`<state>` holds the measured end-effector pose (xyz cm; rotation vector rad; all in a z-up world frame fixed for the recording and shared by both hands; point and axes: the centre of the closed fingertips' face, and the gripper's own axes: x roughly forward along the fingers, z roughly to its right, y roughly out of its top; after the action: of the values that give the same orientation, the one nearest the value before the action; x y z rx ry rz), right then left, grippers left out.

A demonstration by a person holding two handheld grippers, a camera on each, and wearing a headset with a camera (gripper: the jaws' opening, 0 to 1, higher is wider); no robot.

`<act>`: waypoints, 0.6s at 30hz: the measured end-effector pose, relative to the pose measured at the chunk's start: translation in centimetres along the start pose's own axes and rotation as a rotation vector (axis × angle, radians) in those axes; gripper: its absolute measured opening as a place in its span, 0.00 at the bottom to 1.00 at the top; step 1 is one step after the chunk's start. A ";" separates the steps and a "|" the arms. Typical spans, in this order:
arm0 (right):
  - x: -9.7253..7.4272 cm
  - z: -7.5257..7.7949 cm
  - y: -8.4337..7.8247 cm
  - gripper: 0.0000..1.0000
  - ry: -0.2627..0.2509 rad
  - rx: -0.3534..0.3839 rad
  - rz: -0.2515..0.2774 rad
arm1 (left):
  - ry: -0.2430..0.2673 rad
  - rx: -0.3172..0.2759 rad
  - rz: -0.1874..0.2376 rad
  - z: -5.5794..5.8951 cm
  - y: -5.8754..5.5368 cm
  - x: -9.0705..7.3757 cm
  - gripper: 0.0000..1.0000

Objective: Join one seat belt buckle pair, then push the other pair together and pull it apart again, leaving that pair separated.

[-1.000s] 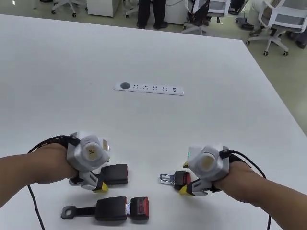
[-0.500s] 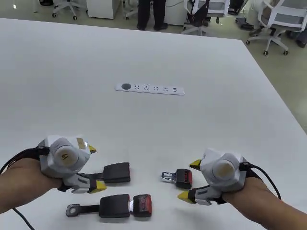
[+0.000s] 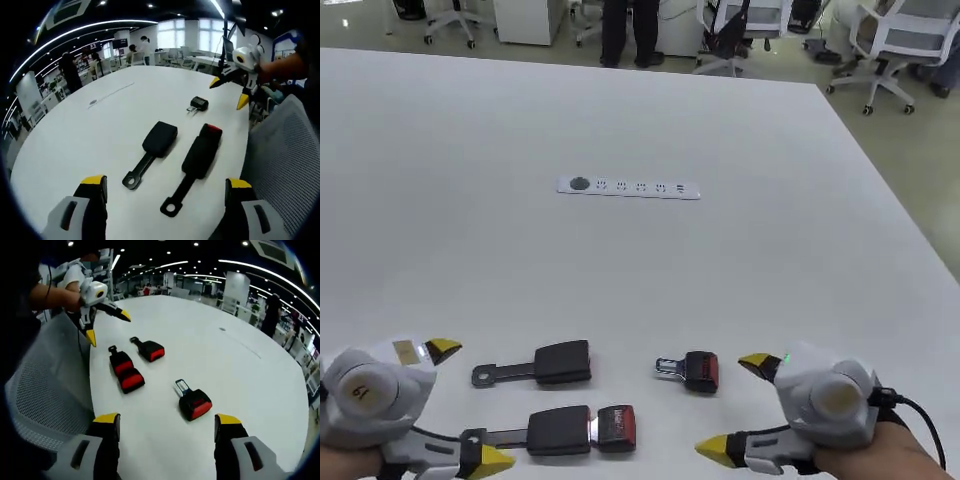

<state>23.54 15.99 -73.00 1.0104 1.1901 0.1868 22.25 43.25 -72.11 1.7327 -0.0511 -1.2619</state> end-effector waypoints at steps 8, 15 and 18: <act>-0.6 -0.6 0.9 0.99 -0.046 0.051 0.073 | 0.021 -0.054 0.017 -0.4 -1.3 -0.7 1.00; -0.4 -1.6 1.1 0.99 -0.046 0.055 0.073 | 0.050 -0.063 0.065 -0.6 -1.3 -1.5 1.00; -0.3 -2.1 1.3 0.99 -0.042 0.052 0.071 | 0.041 -0.059 0.098 -0.1 -0.9 -2.0 1.00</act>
<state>22.14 17.66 -71.84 1.0977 1.1266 0.1901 20.96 44.80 -71.35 1.6847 -0.0735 -1.1451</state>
